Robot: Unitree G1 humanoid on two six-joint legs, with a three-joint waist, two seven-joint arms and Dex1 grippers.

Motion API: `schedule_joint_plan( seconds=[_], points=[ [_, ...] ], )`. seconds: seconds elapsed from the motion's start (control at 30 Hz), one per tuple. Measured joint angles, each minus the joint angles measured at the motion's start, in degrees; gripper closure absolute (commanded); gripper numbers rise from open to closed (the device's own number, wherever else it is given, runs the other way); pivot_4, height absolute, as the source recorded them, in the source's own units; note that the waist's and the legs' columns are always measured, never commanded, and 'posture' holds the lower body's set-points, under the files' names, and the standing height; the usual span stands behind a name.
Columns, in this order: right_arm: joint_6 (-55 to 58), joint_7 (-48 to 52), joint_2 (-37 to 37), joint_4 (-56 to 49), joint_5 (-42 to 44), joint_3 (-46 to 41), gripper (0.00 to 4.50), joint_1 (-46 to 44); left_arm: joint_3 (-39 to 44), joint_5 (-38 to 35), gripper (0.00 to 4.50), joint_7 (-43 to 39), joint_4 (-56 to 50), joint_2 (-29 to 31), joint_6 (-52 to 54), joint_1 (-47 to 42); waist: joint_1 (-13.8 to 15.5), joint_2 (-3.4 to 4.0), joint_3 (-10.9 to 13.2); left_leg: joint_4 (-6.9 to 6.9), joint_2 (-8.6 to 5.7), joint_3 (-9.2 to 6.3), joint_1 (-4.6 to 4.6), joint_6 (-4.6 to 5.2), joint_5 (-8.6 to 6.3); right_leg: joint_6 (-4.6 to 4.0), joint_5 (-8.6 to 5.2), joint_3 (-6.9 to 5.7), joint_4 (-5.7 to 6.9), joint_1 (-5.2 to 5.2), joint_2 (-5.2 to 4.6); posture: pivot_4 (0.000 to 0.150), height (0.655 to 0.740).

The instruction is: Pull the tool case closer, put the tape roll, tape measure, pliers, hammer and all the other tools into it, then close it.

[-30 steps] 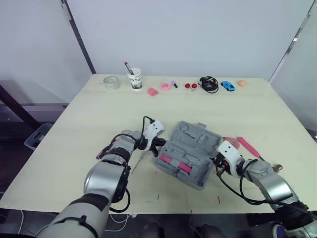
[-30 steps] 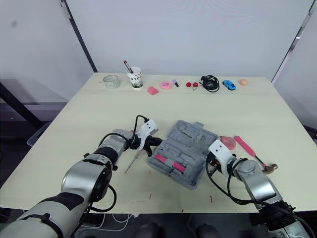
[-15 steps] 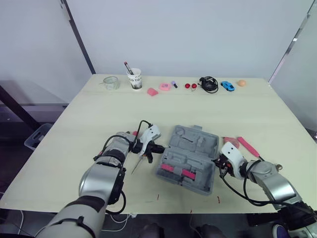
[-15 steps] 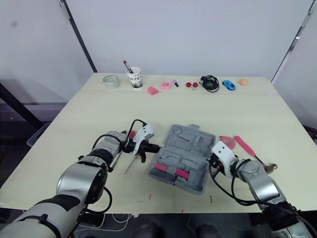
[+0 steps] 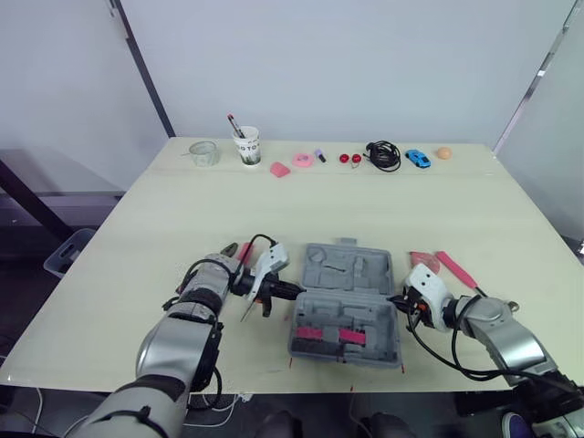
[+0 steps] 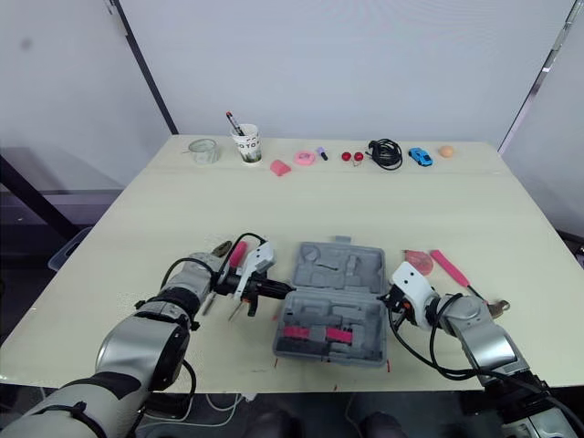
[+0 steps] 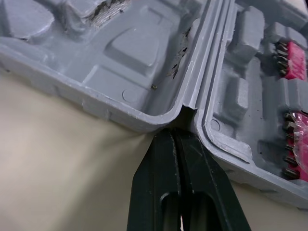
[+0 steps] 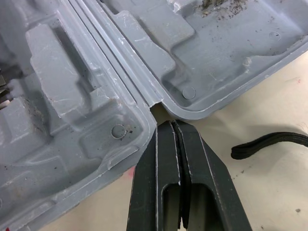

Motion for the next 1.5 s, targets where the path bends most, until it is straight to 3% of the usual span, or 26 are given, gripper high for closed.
schedule_joint_plan(
  seconds=[0.37,0.8,1.5],
  points=[
    [-2.9,2.1,0.0,1.7,0.6,-0.1,4.50,0.3,-0.1,-4.1,4.43,-1.7,-8.9,1.1,1.6,6.9,-0.6,0.00,0.0,0.13,0.00,0.00,0.04,0.00,0.00,0.00,0.00,0.05,0.17,0.00,-0.01,0.150,0.7400],
    [-1.5,5.5,-1.8,-1.7,2.1,-0.1,4.50,3.5,-3.1,-7.3,4.43,-3.2,-26.6,3.7,7.3,16.9,-1.0,0.01,0.0,0.13,0.01,-0.02,0.12,0.00,0.00,-0.02,-0.02,0.13,0.23,0.00,-0.01,0.150,0.7400],
    [3.6,8.4,-4.2,-6.7,4.0,0.0,4.50,7.0,-7.3,-11.5,4.43,-4.6,-36.4,7.7,11.8,22.6,-1.0,0.00,0.0,0.13,0.02,-0.05,0.16,0.01,-0.01,-0.03,-0.03,0.21,0.24,-0.02,-0.02,0.150,0.7400]
  ],
)
